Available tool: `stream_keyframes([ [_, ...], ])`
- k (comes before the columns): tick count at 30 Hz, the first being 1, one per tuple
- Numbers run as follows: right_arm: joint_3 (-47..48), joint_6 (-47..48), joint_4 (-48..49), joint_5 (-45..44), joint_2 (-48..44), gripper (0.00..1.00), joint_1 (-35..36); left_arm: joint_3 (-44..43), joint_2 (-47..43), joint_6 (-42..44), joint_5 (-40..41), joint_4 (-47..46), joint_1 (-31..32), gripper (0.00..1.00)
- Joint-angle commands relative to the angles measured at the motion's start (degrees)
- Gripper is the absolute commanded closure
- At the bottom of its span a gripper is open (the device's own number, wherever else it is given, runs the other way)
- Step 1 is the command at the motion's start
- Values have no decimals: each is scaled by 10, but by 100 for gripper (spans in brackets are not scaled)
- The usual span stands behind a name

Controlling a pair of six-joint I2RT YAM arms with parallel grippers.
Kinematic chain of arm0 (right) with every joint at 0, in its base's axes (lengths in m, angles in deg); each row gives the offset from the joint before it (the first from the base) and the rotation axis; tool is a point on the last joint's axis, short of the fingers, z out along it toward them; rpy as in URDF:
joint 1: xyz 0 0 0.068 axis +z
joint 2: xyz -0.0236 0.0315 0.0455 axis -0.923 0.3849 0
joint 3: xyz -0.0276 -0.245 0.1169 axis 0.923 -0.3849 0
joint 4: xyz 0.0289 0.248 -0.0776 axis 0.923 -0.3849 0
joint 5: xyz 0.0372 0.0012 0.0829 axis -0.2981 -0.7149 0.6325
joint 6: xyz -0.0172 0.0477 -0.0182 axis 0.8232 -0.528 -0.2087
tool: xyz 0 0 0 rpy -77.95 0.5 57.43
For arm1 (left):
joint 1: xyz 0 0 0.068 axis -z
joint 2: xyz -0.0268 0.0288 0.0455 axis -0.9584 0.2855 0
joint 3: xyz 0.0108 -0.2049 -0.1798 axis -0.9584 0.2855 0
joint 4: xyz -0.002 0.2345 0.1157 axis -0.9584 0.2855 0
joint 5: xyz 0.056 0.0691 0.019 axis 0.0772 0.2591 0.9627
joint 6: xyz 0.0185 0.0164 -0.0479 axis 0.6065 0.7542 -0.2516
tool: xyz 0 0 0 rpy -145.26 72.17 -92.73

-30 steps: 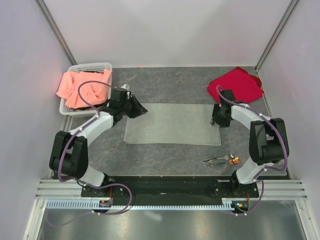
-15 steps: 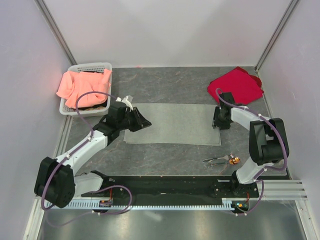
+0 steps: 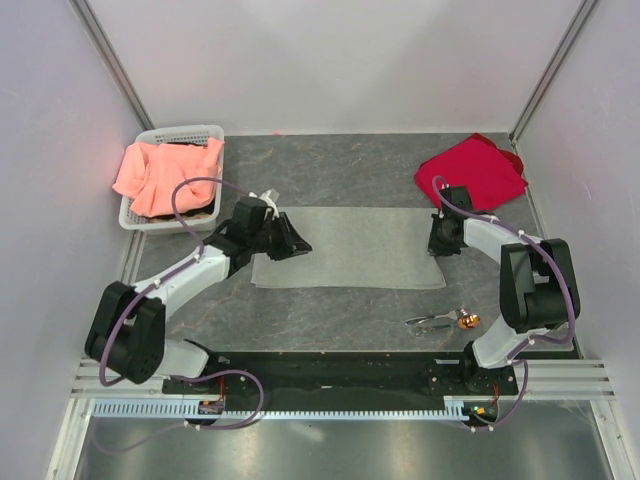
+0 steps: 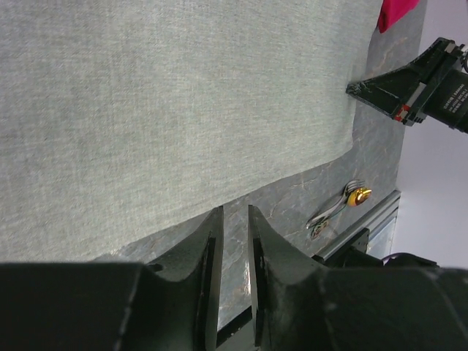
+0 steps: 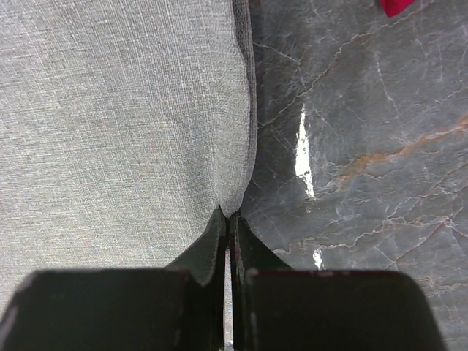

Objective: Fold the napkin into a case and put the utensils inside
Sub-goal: Pick up the rectangle-folded napkin from the center of the board, then fold the rectangle-folded napkin at the center of the board.

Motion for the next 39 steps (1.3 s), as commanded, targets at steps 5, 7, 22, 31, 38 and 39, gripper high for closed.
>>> stream_keyframes([
  [5,-12,-9,12,45,-40,100,5,-119,151,-22,5,-38,50,77],
  [7,-16,-15,18,54,-63,100,6,-151,208,-34,9,-38,55,81],
  [22,1,-11,25,81,-153,100,-1,-231,379,-120,50,-53,118,88],
  [31,15,-9,25,117,-160,100,-1,-265,420,-147,32,-75,156,88],
  [38,38,-17,23,152,-166,100,16,-217,336,-130,32,-73,140,88],
  [39,47,-17,22,151,-165,100,27,-204,319,-130,26,-73,132,88],
])
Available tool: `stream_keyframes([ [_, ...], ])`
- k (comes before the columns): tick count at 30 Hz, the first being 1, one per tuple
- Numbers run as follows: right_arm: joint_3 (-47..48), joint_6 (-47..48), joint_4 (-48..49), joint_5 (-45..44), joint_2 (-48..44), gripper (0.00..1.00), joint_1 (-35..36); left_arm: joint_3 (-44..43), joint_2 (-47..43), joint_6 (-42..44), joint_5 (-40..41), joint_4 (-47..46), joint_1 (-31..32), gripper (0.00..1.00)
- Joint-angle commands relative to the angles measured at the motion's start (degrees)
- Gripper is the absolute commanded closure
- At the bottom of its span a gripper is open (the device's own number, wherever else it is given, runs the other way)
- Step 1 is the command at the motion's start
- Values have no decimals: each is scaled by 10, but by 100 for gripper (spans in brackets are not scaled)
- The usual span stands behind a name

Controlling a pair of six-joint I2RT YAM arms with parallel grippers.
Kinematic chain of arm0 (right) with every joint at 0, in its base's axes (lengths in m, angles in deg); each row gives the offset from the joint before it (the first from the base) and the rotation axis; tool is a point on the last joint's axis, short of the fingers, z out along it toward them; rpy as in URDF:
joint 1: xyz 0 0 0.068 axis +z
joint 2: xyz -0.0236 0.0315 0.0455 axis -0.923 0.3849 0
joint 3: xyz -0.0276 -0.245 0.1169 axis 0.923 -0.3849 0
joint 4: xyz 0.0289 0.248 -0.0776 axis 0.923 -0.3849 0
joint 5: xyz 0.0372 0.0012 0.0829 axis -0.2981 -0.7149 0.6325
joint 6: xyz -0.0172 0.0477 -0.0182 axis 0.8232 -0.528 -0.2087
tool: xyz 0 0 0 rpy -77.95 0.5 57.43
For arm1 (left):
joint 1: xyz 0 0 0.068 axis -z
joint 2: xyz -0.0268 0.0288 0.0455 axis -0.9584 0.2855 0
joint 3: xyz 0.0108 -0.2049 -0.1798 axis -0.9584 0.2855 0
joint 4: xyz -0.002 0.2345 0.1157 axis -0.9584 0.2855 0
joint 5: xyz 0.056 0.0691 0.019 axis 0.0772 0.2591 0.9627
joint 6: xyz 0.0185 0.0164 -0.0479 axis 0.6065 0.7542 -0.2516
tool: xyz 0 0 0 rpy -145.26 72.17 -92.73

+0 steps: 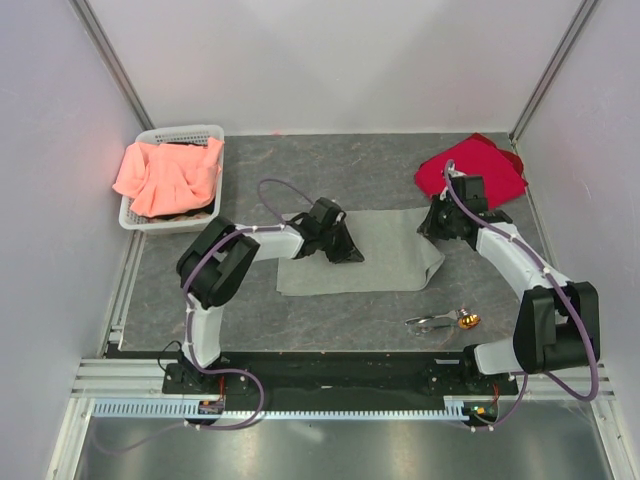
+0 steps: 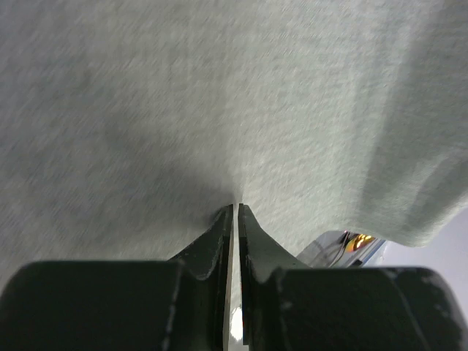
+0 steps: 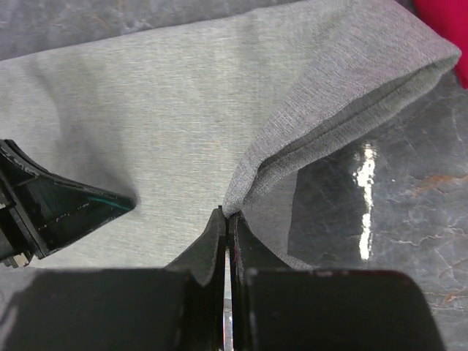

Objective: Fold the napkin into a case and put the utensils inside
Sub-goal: Fold the rectangle-folded napkin at the center of the board.

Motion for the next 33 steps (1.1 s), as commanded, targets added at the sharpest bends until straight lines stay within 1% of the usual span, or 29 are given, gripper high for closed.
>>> stream_keyframes([
  [1,48,-7,5,23,-20,100,28,70,-92,0,-5,7,-28,88],
  [2,54,-8,4,21,-19,100,35,86,-106,1,-7,8,-48,88],
  [3,66,-9,2,16,-13,100,52,104,-142,3,-9,8,-59,88],
  [4,74,-10,-4,12,-10,100,61,140,-158,6,-8,8,-72,89],
  [5,82,-12,-7,10,-4,100,71,158,-178,13,-6,8,-95,89],
  [6,97,-15,-9,8,6,100,92,175,-210,18,-1,9,-107,89],
  [7,103,-21,-7,9,12,100,103,208,-228,23,4,12,-117,89],
  [8,115,-34,-4,10,19,100,113,224,-242,33,13,14,-137,89],
  [10,125,-49,9,10,40,100,149,261,-278,44,28,20,-153,89],
  [11,135,-62,13,8,48,100,160,271,-287,53,43,20,-155,89],
  [12,142,-68,23,4,64,100,181,287,-304,56,49,40,-157,89],
  [16,178,-97,40,-9,111,100,229,319,-338,66,74,48,-158,89],
  [20,217,-130,59,-11,164,100,270,330,-341,71,92,56,-159,89],
  [25,235,-202,103,0,208,100,297,351,-321,46,101,50,-161,89],
  [28,238,-240,130,6,230,100,312,371,-325,35,93,33,-161,89],
  [32,238,-275,162,10,261,100,323,390,-361,31,95,31,-162,89],
  [33,239,-279,170,16,266,100,324,395,-384,30,97,36,-163,89],
])
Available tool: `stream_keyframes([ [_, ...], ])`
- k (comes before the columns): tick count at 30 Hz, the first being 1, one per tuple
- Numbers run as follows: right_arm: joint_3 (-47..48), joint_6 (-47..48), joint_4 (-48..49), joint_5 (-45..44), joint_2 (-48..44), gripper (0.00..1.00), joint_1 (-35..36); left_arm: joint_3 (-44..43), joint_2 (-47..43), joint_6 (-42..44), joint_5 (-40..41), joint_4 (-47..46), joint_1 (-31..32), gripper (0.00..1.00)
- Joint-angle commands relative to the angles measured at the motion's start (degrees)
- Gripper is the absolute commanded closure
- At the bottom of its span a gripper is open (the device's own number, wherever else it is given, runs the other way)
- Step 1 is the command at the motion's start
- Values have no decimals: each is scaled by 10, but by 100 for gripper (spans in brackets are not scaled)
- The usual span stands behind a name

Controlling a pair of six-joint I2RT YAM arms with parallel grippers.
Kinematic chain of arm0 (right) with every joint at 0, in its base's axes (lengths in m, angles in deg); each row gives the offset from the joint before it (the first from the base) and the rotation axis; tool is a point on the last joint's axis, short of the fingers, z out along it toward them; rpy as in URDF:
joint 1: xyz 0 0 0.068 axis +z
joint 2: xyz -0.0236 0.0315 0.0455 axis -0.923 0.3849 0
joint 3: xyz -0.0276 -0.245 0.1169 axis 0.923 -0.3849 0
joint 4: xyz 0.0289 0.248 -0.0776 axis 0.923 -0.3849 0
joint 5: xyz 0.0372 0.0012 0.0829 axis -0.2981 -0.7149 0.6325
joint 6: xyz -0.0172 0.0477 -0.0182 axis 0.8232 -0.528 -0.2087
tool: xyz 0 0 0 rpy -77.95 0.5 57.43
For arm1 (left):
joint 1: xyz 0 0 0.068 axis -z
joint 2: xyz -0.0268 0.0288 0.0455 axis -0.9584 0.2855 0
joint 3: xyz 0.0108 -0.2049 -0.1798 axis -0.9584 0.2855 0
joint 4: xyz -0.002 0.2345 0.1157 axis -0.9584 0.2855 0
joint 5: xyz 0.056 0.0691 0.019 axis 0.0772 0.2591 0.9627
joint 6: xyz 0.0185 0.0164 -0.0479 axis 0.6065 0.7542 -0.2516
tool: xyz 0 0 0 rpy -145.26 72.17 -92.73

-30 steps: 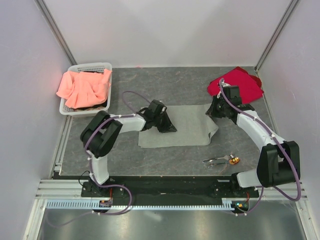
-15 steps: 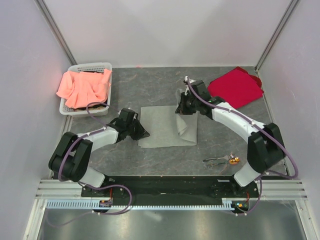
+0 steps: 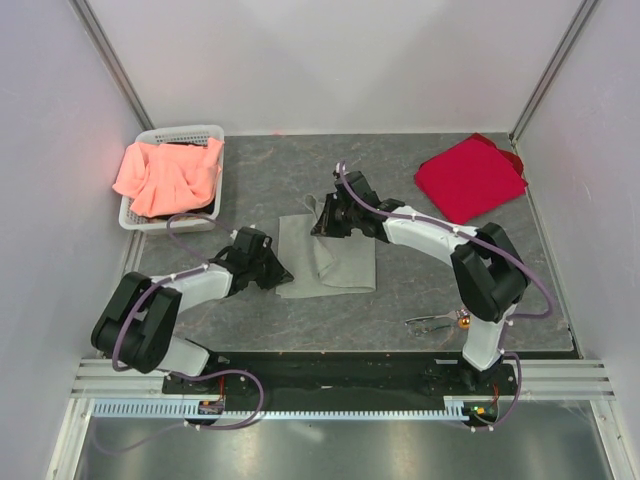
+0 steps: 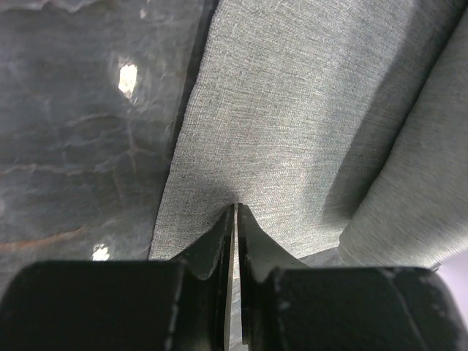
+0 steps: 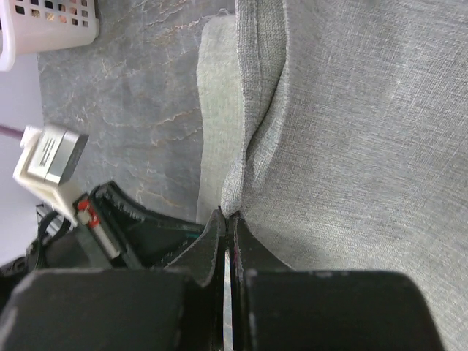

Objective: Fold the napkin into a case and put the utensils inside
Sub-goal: Fold the rectangle-folded napkin at the center of the board.

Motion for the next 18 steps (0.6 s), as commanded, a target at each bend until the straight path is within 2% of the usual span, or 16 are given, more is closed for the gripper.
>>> stream_keyframes([
  [1,31,-55,62,13,25,100,8,26,-53,-12,27,18,-6,89],
  [5,41,-61,63,19,43,100,16,26,-90,-8,33,45,-22,88],
  [13,55,-62,60,12,41,100,44,33,-14,-2,13,29,-36,91],
  [18,70,-62,55,22,68,100,56,43,-29,-1,23,19,-36,91],
])
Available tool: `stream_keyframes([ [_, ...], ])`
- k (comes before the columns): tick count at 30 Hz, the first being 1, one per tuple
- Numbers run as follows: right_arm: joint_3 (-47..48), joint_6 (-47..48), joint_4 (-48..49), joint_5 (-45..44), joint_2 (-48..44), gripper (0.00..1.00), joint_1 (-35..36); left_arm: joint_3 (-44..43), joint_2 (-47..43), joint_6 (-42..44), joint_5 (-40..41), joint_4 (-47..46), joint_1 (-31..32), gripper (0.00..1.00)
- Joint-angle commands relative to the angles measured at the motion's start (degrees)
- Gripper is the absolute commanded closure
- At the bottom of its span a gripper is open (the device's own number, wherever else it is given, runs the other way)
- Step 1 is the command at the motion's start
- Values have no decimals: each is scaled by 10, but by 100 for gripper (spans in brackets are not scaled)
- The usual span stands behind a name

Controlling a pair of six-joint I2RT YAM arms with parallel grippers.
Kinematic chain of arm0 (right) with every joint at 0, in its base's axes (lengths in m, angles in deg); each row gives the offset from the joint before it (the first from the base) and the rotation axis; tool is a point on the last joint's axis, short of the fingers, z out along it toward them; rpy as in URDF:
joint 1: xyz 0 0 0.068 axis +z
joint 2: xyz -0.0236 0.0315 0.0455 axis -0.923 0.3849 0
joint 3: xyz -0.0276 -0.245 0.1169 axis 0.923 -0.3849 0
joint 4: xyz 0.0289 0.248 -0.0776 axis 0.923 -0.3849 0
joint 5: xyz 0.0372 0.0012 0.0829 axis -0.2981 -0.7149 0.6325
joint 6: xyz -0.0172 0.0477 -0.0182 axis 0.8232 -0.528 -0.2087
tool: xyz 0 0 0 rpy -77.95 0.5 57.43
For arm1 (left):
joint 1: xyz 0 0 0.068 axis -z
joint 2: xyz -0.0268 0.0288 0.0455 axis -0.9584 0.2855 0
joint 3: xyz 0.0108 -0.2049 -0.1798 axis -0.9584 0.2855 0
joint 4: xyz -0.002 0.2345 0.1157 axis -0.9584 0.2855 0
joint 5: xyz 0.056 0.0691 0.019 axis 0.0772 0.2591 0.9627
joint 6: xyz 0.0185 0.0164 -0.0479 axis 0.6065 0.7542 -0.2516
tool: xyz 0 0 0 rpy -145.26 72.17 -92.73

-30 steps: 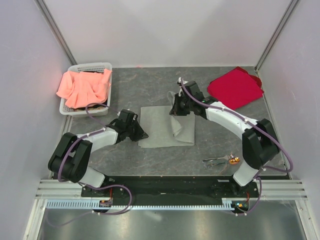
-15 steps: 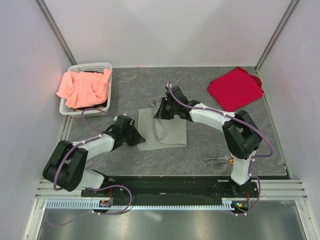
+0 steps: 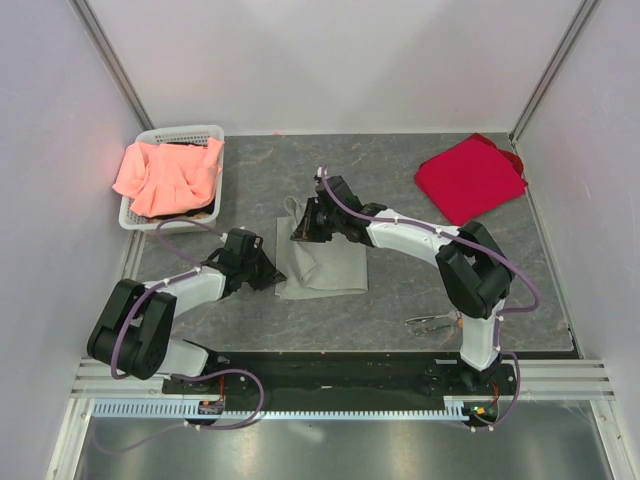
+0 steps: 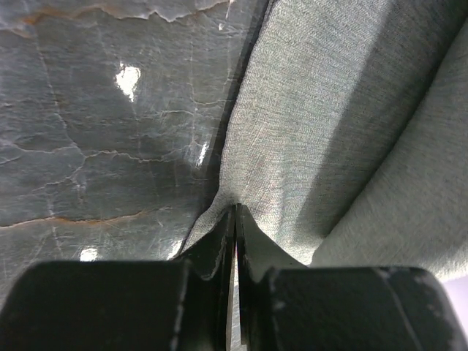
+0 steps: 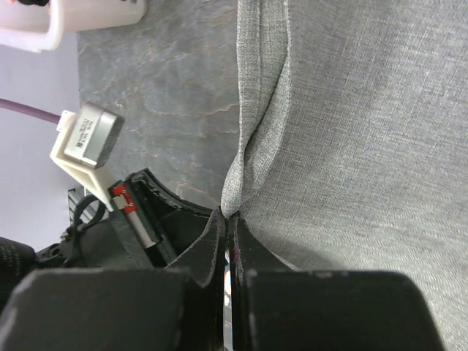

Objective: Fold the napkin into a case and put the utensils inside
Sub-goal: Fold the rectangle-folded napkin at the center of the board.

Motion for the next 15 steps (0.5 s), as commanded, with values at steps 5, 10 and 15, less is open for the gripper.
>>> stream_keyframes([
  [5,54,-7,18,9,50,100,16,19,-11,1,23,11,0,91],
  [10,60,-7,20,8,73,100,16,23,-25,2,22,14,0,91],
  [15,73,-6,25,13,97,100,16,24,-31,3,21,14,1,91],
])
